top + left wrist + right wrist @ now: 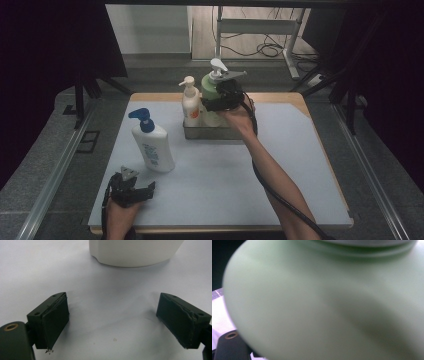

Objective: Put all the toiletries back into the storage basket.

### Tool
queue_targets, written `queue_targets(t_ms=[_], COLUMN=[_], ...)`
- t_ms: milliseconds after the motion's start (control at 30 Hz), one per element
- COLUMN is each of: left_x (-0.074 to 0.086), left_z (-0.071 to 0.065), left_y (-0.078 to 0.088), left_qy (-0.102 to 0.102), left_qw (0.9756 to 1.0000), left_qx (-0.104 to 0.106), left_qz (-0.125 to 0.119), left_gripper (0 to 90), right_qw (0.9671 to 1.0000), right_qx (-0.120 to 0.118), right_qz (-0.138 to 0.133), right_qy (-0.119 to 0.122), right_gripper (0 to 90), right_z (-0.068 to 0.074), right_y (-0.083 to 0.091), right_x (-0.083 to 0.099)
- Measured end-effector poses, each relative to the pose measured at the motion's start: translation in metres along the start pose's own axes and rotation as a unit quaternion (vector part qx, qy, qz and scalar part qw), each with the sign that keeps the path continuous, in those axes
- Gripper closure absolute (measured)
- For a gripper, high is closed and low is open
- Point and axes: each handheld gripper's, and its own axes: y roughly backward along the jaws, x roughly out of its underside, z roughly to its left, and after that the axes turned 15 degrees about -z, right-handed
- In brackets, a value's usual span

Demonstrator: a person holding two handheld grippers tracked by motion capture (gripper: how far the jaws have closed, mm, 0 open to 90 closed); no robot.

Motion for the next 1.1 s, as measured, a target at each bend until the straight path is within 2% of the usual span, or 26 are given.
queue_targets(t_ms=[333, 1100], left_x=[0.0, 0.0], left_z=[0.0, 0.0], left_y=[0.0, 0.0], left_qy=[0.0, 0.0], left_qw=[1.0, 1.0], left_qx=[0.0, 0.0], left_qz=[0.0, 0.001], left_gripper=[10.7, 10.7], right_qw=[0.9999, 0.9991], right_qx=[0.006, -0.012], right_qz=[0.009, 0.041], right_qy=[0.007, -0.002], right_gripper=[12.1, 12.2], right_z=[-0.005, -0.003], right_y=[-0.014, -0.027], right_x=[0.007, 0.028])
